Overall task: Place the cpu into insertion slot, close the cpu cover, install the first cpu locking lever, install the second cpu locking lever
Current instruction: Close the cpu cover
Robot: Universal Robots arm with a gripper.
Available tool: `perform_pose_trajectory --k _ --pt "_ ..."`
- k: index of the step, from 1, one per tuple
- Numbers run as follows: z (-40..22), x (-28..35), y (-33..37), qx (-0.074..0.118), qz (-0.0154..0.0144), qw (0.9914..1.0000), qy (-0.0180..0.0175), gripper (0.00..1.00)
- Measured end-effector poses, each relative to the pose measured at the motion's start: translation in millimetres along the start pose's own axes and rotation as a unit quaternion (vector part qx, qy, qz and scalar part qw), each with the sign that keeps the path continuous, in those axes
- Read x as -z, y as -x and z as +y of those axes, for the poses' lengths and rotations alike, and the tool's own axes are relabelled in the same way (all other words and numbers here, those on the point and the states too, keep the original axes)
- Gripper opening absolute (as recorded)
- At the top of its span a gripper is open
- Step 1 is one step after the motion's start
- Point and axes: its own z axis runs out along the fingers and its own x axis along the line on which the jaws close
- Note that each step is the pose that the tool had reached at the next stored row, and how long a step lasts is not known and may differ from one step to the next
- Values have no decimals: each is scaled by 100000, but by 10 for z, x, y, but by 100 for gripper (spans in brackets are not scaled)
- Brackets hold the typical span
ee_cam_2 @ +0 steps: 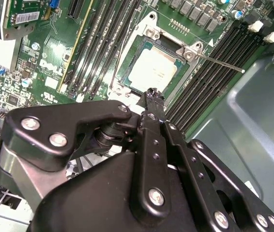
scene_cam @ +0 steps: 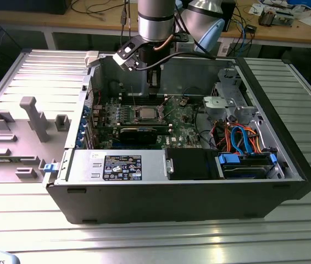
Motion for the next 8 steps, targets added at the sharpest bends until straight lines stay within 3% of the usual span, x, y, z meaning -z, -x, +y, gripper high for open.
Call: perform_pose_trajectory --k 8 --pt "32 -1 -1 -4 1 100000 1 11"
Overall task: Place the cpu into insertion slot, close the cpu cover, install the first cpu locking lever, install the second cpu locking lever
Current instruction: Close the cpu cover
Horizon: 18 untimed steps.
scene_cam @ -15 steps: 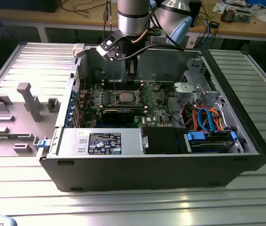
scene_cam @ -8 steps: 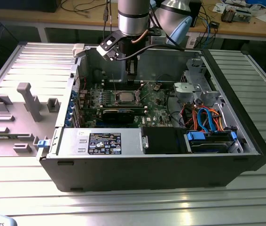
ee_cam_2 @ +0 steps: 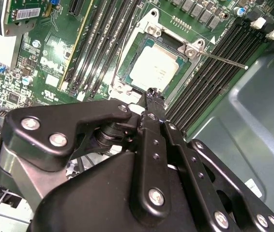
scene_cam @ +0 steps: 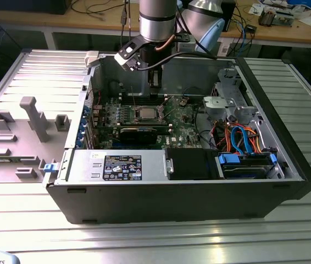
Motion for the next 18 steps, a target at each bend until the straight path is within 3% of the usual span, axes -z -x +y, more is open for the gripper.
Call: perform_pose_trajectory --k 18 --pt "60 -2 -1 0 0 100000 0 11"
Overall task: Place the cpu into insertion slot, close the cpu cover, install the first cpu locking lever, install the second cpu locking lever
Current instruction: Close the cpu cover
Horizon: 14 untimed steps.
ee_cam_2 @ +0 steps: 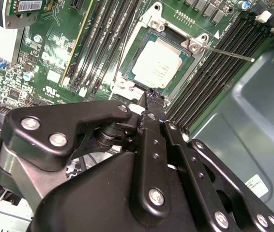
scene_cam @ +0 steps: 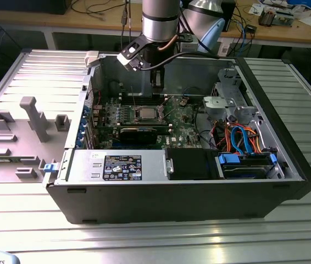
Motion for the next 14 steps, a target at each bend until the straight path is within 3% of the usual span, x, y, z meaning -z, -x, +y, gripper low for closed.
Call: perform_pose_trajectory --k 14 --pt "20 -1 0 1 0 100000 1 11"
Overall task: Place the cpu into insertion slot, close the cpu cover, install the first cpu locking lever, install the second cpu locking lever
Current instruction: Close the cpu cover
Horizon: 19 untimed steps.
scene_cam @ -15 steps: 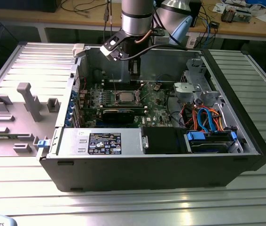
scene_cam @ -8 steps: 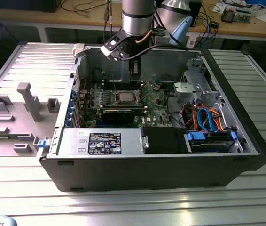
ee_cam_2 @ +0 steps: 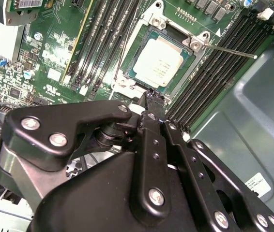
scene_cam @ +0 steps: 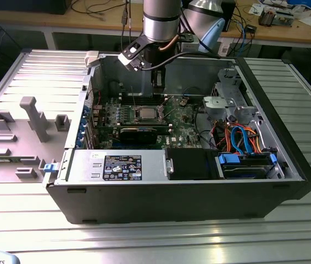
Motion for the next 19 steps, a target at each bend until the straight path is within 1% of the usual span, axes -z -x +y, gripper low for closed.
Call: perform_pose_trajectory --k 7,10,19 --pt "2 1 0 1 3 100000 3 11" --pt "3 32 0 1 -3 100000 -3 11" --pt "3 40 1 4 0 100000 1 11"
